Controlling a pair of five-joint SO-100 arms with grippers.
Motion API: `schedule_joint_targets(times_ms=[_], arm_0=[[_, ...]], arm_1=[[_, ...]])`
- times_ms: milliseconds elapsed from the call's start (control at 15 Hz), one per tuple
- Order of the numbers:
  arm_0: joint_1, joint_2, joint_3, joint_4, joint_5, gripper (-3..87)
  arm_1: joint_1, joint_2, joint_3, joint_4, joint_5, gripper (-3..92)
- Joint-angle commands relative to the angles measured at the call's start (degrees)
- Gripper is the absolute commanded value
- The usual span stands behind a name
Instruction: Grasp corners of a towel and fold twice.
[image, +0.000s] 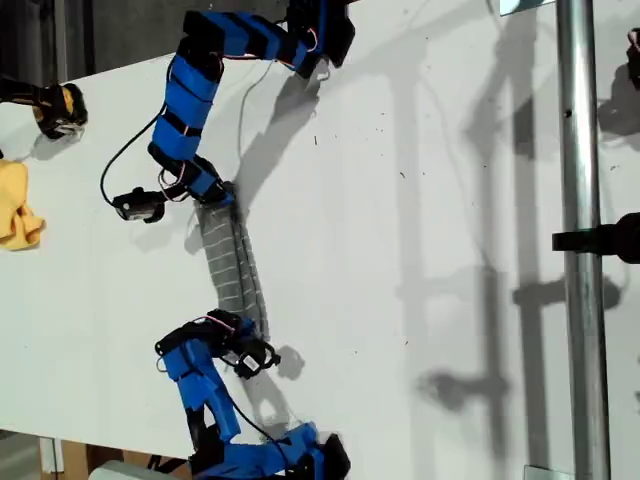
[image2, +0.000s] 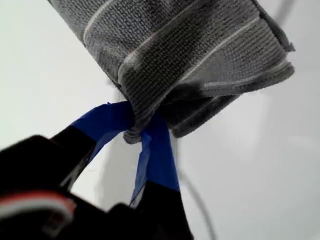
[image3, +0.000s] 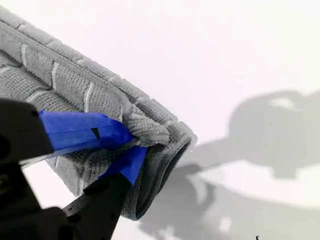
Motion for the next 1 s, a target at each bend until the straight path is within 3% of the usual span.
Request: schedule_joint_targets(times_ms=[0,67,133,267,333,667,933], arm_0=[[0.1,-1.1,-2.7,2.8,-0.8,-2.1],[-0.3,-1.1,-2.8,3.1,-0.7,-1.8],[-0.7,-1.0,-2.8,3.4,-0.7,6.5],[-1.3,0.2,-2.3,3.9,0.0,27.0],[-1.4,1.8,-1.9,4.3,0.9,28.0],[-1.0,26.5,9.6,4.1,-2.6,27.8],[3.3,50.1,29.5,-0.1,-7.5,9.2]], arm_1=[[3.2,-0.4,-2.6,1.1,0.9,-0.2],[3.9,-0.7,-2.9,1.3,1.1,-0.2],[4.5,-0.7,-3.4,2.1,1.2,0.7],[5.6,-0.3,-5.1,4.6,1.8,34.4],[6.0,1.1,-5.3,5.5,1.8,38.0],[7.2,17.8,-4.7,13.3,2.4,37.0],[12.4,35.0,8.6,14.4,3.9,36.0]])
